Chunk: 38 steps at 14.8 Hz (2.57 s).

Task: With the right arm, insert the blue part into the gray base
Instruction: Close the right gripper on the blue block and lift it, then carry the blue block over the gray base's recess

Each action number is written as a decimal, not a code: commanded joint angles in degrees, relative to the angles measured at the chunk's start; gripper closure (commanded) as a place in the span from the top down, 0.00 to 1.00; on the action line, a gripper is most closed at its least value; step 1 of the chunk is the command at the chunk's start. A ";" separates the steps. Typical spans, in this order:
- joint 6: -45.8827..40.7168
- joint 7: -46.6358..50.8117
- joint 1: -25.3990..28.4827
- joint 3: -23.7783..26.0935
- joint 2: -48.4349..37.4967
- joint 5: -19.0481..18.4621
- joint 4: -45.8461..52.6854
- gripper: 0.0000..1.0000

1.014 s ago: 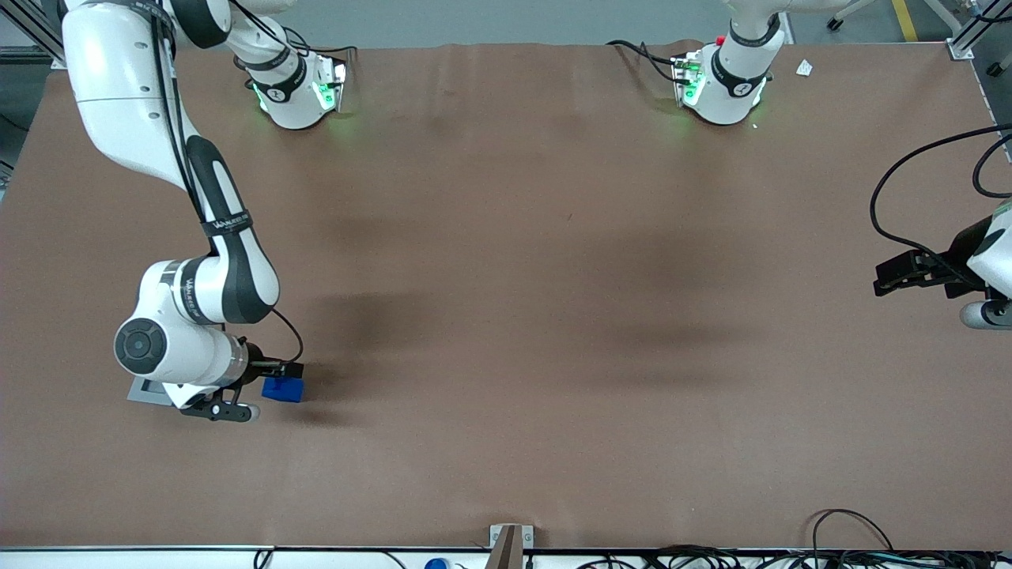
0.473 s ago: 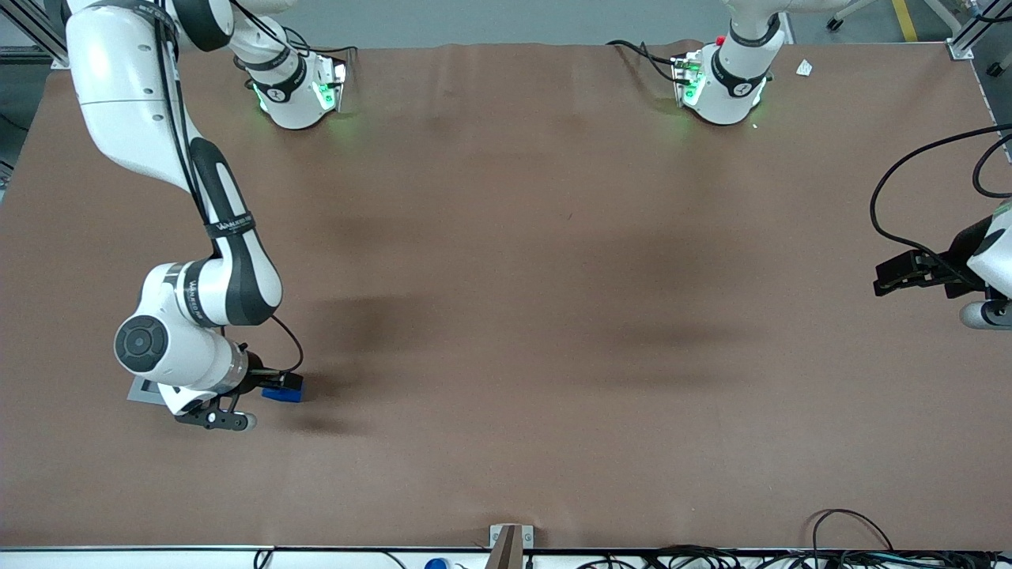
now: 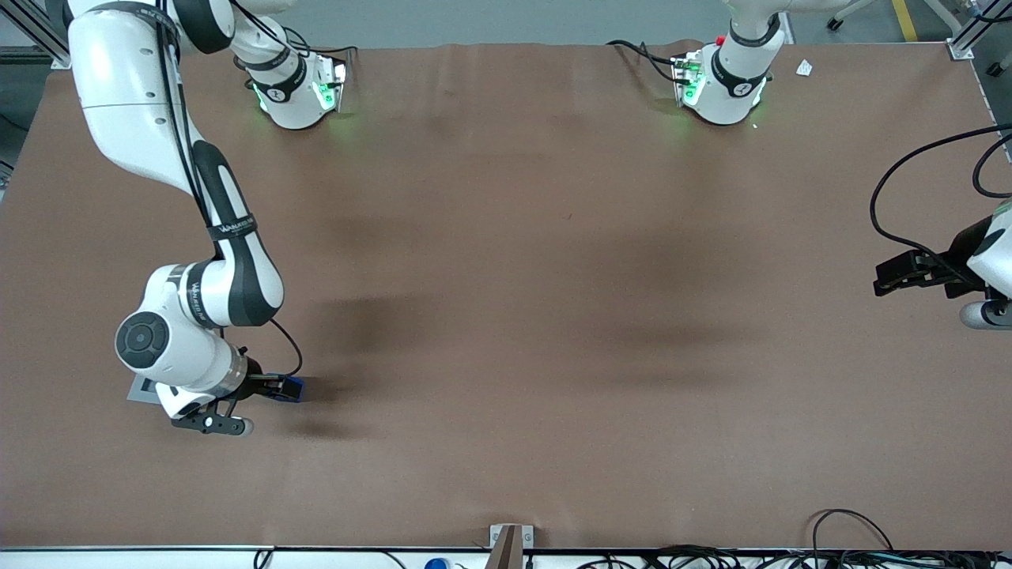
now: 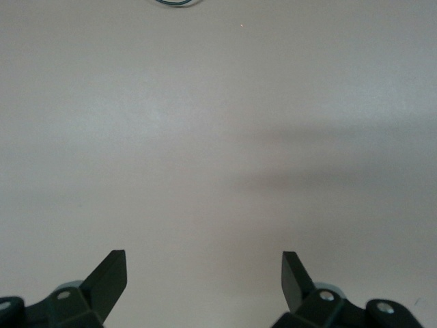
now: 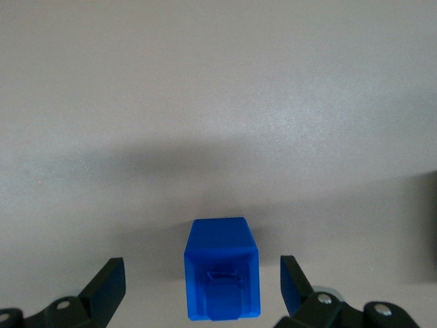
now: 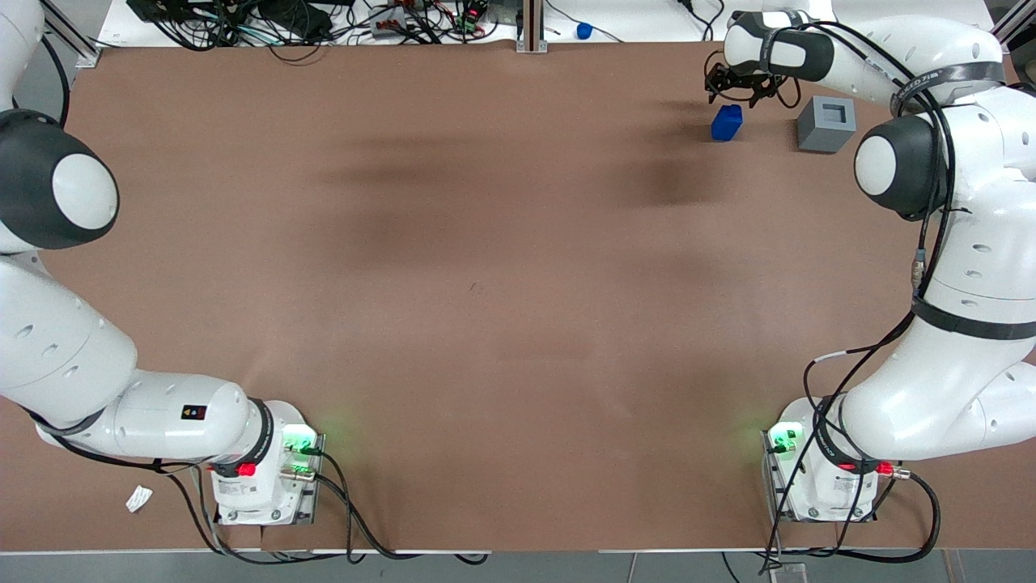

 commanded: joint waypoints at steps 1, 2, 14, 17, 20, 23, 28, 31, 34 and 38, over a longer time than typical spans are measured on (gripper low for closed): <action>1.16 1.43 0.47 -0.21 -0.05 -0.91 -0.77 1.00; 1.69 1.52 0.56 -0.21 -0.05 -0.91 -1.38 1.00; 6.17 1.43 1.17 -0.30 -0.49 -0.91 -5.61 0.90; 6.17 1.43 1.17 -0.38 -0.49 -0.91 -5.61 0.80; 6.08 1.35 1.09 -0.30 -0.49 -0.91 -5.52 0.72; 6.08 1.35 1.09 -0.30 -0.49 -0.91 -5.43 0.55; 6.00 1.26 1.09 -0.38 -0.49 -0.91 -5.35 0.16; 6.00 1.35 0.91 -0.30 -0.49 -0.91 -5.35 0.06; 6.00 1.26 0.82 -0.30 -0.49 -0.91 -5.35 0.02; 5.47 0.73 0.21 -0.30 -0.66 -0.82 -4.65 0.01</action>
